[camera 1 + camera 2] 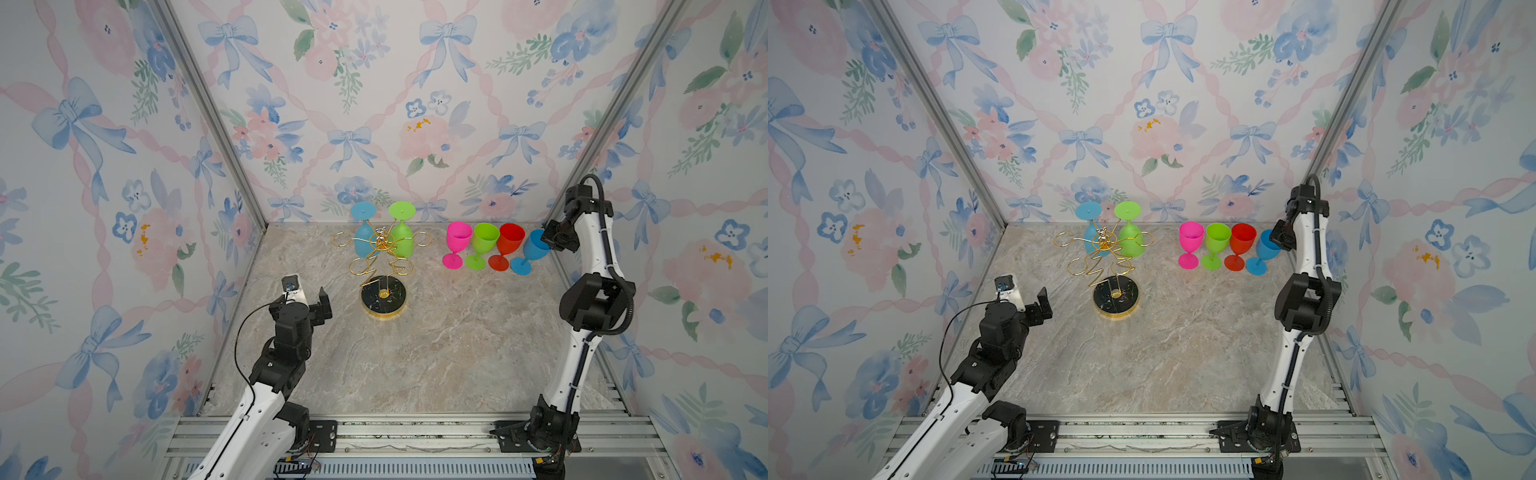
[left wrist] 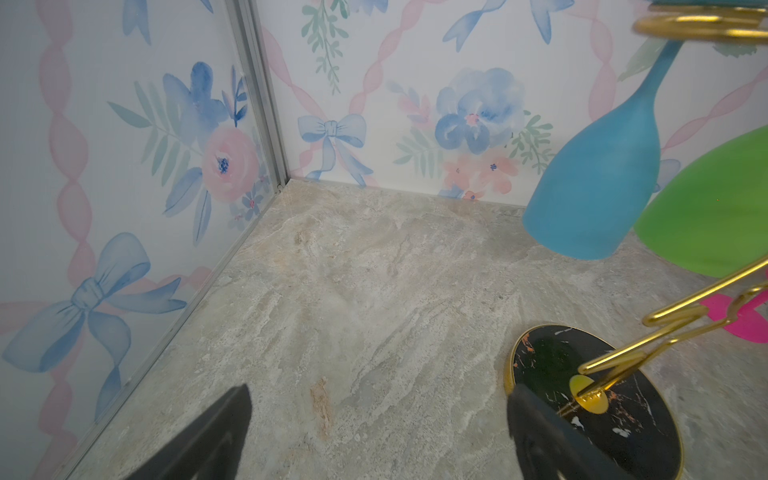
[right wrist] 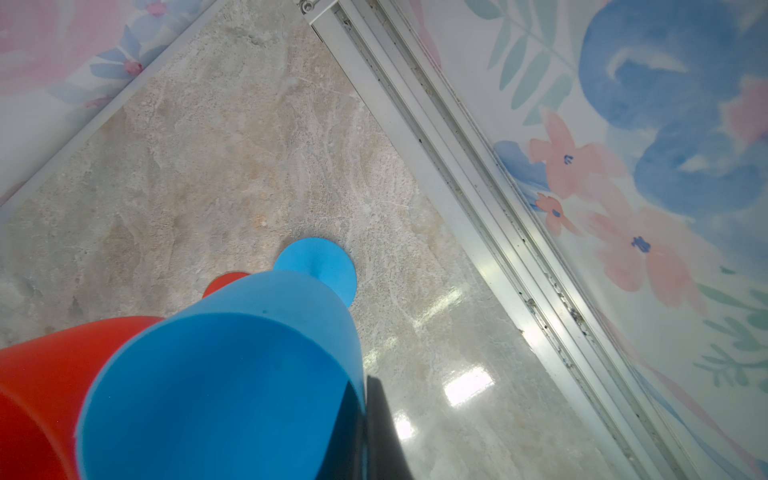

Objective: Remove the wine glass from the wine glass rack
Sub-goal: 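Set the blue glass upright on the table beside the red glass with the right gripper, then open the right gripper and lift away while the left moves toward the rack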

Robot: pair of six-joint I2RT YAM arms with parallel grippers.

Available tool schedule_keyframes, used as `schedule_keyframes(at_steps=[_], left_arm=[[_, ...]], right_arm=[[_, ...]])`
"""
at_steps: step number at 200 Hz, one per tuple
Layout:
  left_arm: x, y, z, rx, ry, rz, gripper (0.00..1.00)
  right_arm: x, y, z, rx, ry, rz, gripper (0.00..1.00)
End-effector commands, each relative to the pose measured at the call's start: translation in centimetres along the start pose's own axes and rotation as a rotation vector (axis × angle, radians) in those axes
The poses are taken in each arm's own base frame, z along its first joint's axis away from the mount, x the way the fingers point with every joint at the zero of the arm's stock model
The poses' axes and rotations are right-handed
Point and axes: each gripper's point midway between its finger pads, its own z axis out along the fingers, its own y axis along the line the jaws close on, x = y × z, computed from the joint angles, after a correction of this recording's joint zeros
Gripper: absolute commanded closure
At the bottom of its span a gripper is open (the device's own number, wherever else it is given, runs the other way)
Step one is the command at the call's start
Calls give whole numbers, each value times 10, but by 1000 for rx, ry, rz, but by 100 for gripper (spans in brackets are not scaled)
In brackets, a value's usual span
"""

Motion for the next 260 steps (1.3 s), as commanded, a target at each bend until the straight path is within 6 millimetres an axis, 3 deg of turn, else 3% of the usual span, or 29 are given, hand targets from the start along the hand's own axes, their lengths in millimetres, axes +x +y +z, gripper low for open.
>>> schedule_keyframes(at_steps=[1,50,81,142,213,260], left_arm=[[2,2,1,-2,-7,-20,2],[3,0,1,8,-4,-22,2],[3,0,1,10,-2,-21,2],[4,-2,2,15,3,-20,3],[3,-3,3,23,7,-29,2],[1,-5,2,34,5,-41,2]], right_arm=[[-2,3,2,5,-6,11,95],[-9,6,-1,-9,-44,41,88],[-12,8,-3,-17,-60,50,78],[-19,8,-12,-29,-90,62,76],[-21,22,-74,-160,-163,19,69],[-1,44,-127,-274,-251,-85,48]])
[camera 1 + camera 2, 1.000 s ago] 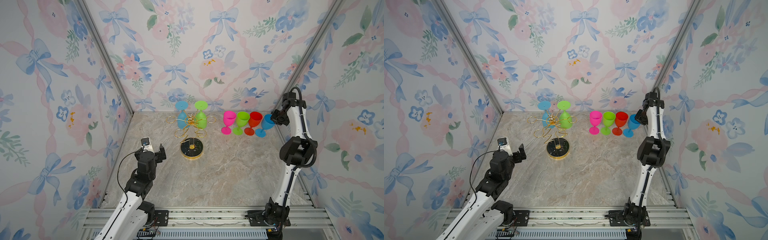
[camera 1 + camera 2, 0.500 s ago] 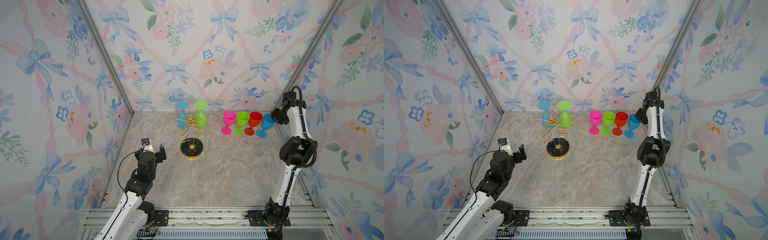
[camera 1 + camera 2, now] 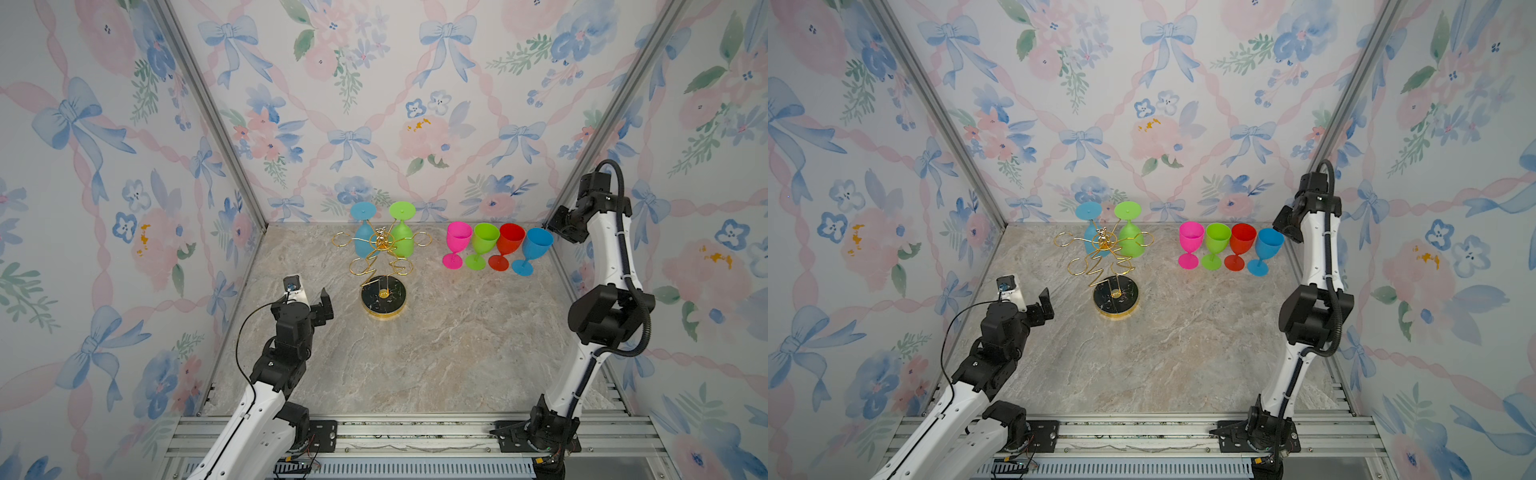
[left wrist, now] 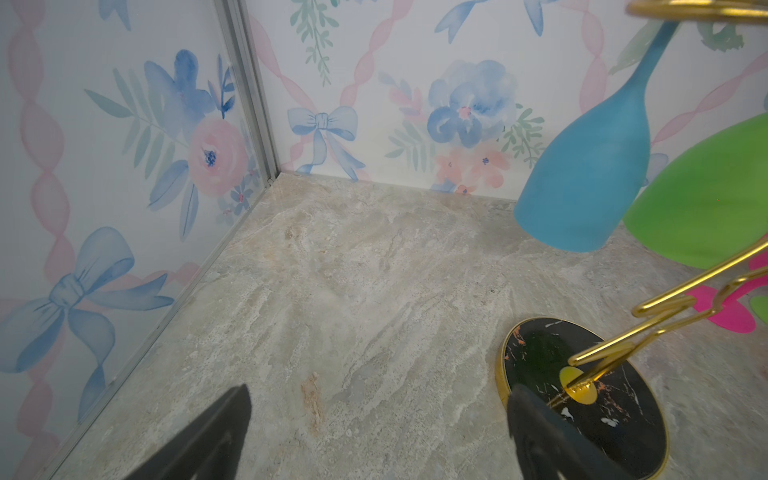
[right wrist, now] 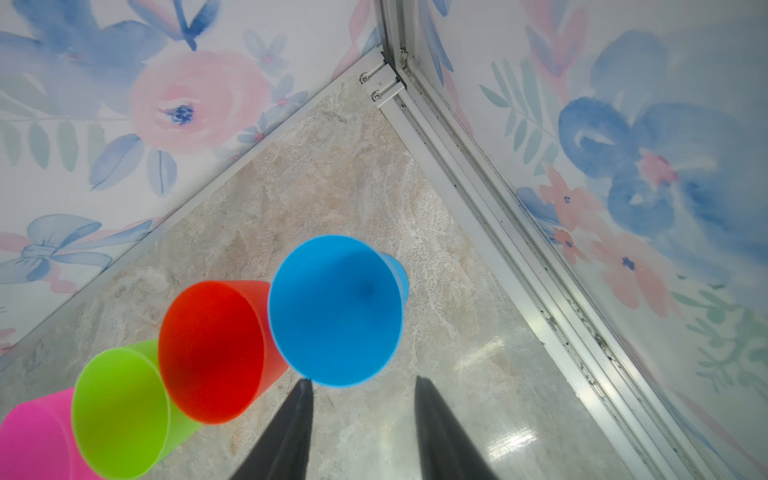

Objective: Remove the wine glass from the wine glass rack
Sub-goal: 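Open the right gripper and lift away while the left moves toward the rack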

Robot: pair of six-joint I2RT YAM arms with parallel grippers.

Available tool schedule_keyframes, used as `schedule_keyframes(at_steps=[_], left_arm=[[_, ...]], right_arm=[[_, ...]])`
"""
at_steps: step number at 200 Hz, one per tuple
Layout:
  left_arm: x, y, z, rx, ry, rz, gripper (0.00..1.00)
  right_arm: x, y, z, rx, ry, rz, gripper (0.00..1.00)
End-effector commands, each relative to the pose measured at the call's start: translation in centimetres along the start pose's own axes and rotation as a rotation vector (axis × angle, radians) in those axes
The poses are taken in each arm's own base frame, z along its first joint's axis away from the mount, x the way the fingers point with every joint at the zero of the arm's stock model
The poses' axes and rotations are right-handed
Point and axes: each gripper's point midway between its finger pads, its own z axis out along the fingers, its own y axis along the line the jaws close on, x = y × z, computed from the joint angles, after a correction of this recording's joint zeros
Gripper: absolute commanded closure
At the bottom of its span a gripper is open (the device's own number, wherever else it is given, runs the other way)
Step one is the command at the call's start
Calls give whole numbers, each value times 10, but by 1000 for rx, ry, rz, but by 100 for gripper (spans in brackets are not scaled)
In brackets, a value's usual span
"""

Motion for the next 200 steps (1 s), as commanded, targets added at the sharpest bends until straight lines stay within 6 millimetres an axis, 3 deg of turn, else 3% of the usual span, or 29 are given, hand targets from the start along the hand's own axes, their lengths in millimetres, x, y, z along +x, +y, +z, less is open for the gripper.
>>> schedule_keyframes(at_steps=[1,36,106,162,200], left_arm=[[-4,0,1,8,-12,-35,2],[-8,2,1,16,-17,-58,2],[-13,4,3,33,-1,-88,2],[-13,15,22,72,78,-164,2],[-13,24,31,104,107,-232,3]], right_arm=[[5,31,-35,-109,-64,-87,47],[31,62,-68,-282,-76,-136,39],[110,104,-124,-466,-66,-295,34],[162,114,-163,-539,-68,-370,33],[200,115,-175,-570,-34,-435,33]])
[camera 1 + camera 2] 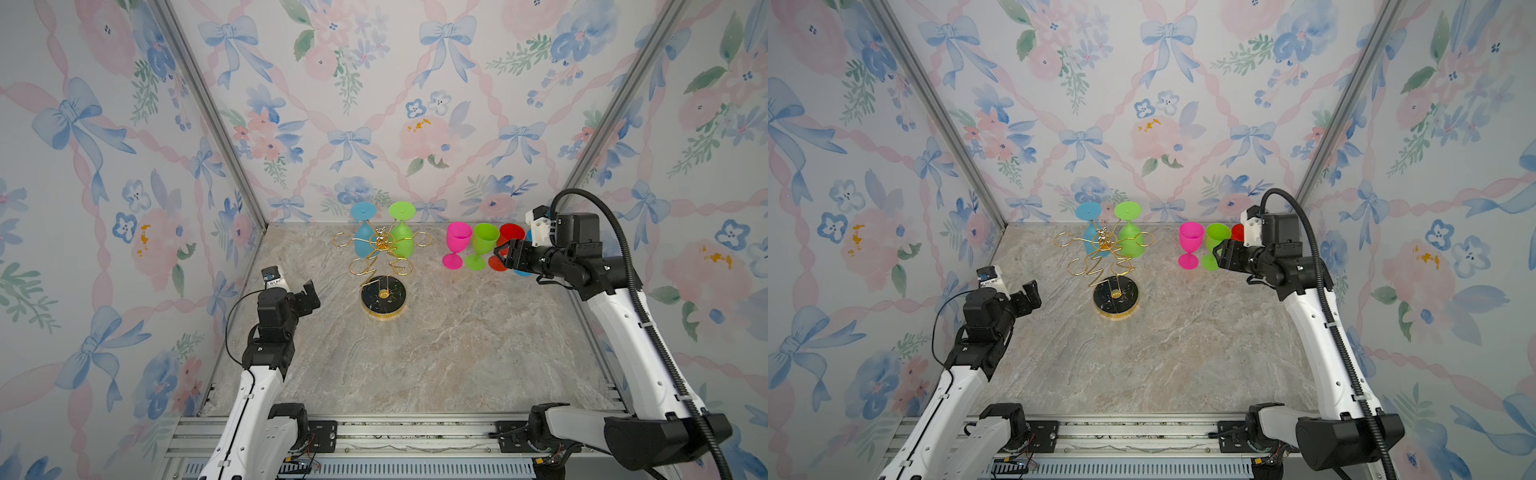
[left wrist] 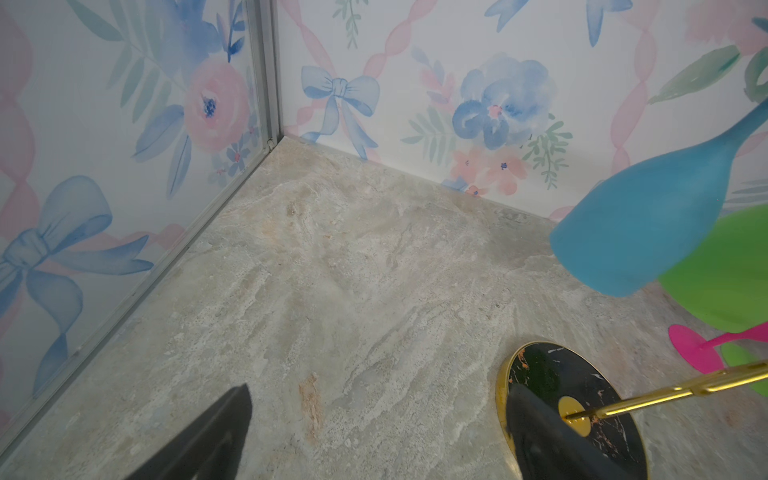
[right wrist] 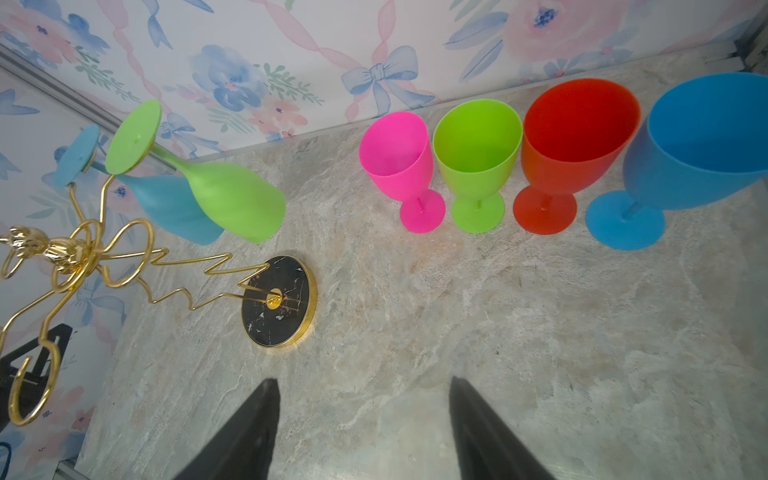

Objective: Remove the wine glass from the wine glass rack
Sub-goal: 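Open the right gripper and lift away while the left moves toward the rack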

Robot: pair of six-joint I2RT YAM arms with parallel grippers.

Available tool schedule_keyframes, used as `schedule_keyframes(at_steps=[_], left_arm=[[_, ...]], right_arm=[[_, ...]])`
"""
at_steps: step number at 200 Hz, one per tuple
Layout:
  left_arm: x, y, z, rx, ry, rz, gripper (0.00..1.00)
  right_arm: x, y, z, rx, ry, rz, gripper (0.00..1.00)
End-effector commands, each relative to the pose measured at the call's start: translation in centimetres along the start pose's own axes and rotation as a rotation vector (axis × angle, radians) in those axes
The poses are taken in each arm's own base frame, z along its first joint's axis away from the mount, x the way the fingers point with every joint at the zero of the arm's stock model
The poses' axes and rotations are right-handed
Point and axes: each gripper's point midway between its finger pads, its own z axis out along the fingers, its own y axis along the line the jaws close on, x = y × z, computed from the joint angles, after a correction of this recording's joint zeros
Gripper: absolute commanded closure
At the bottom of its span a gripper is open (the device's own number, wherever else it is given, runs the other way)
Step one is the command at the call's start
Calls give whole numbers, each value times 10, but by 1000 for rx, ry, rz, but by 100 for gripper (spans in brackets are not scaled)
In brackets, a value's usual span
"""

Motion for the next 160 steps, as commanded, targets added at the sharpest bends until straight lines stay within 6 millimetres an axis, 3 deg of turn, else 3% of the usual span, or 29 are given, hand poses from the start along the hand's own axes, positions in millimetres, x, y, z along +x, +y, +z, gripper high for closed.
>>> schedule_keyframes(at_steps=[1,47,63,70,124,160], left_arm=[[-7,-11,0,88,14,-49,3],[-22,-4,8,89,2,-77,4],[-29,-12,11,123,12,-92,4],[-47,-17,9,140,-13,-105,5],[-90,-39,23,253,12,-234,6],[-108,-71,39,424,99,-317,12]], right_arm=[[20,11,-1,-18,30,-39,32],[46,26,-12,-42,46,-82,32],[49,28,-16,-45,46,-91,32],[50,28,-19,-42,45,-90,32],[57,27,-37,-31,35,-114,31],[63,26,-32,-43,38,-111,30]])
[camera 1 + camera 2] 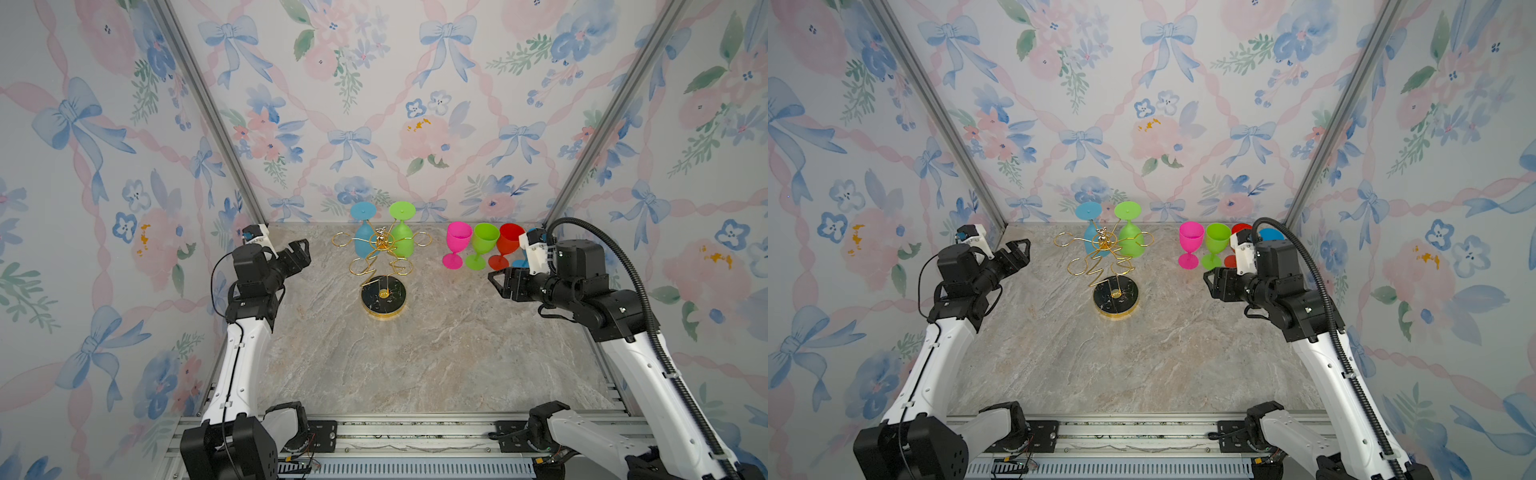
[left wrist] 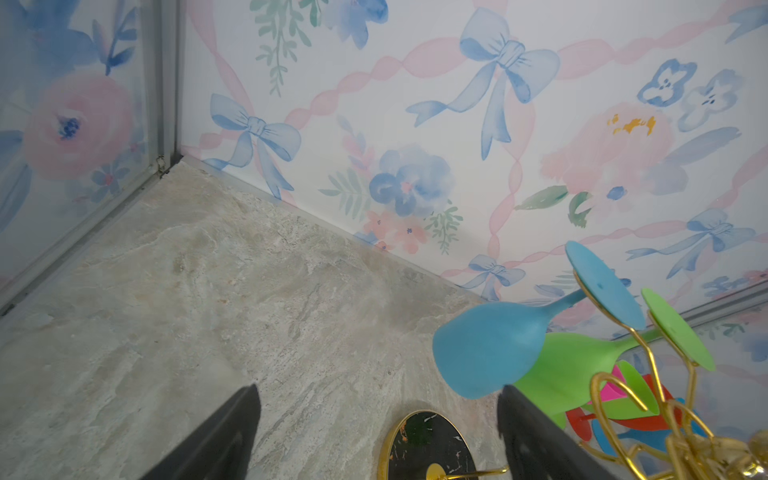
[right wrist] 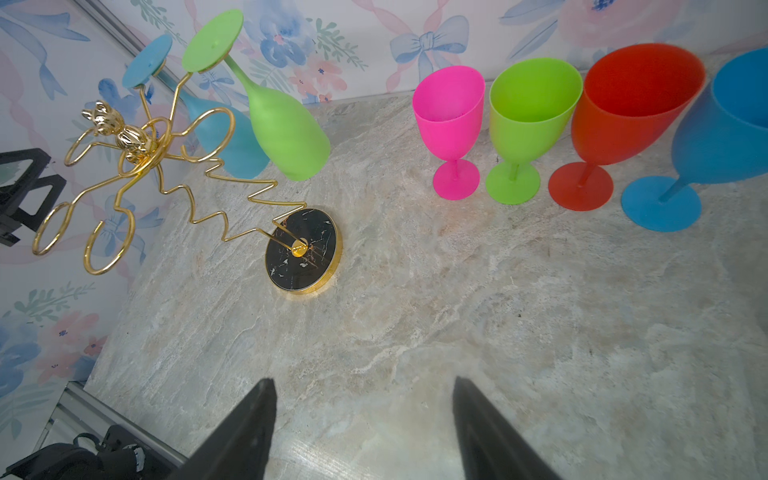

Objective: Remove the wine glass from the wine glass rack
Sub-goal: 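Open the right gripper and lift away while the left moves toward the rack, then close the left gripper on the light-blue glass's foot hanging on the rack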

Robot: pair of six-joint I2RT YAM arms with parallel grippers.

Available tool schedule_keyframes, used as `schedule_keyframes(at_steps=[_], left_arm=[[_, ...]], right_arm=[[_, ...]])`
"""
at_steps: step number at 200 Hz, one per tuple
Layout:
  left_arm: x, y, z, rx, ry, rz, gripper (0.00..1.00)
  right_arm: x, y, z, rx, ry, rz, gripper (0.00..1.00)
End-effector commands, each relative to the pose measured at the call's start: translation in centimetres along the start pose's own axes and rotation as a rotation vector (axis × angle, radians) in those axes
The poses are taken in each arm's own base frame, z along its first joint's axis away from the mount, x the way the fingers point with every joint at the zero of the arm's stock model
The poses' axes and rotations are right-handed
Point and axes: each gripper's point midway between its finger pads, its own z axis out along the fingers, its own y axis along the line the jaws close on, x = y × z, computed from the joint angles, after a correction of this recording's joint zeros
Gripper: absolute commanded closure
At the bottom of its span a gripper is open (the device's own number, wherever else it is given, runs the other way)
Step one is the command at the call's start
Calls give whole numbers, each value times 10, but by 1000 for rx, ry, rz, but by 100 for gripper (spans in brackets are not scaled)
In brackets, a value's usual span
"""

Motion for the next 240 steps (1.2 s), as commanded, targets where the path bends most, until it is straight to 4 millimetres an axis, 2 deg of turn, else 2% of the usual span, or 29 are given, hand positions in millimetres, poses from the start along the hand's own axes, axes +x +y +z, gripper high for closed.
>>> schedule_keyframes(at_steps=[1,46,72,106,151,175,240], left_arm=[[-1,-27,12,148,89,-92,12],[-26,-57,27,271,126,-129,14],[-38,-83,36,354,150,-134,21],[-38,-116,50,440,201,-132,24],[-18,-119,76,440,267,-155,34],[-15,-122,82,433,269,-150,36],[-8,-136,98,475,329,-141,52]], right_arm=[[14,-3,6,8,37,-10,30],[13,-3,24,-12,33,4,30],[10,-3,36,-24,25,16,30],[3,-1,45,-33,19,21,30],[4,-3,49,-28,26,8,29],[6,-4,49,-24,32,1,29],[11,-9,52,-20,30,2,29]])
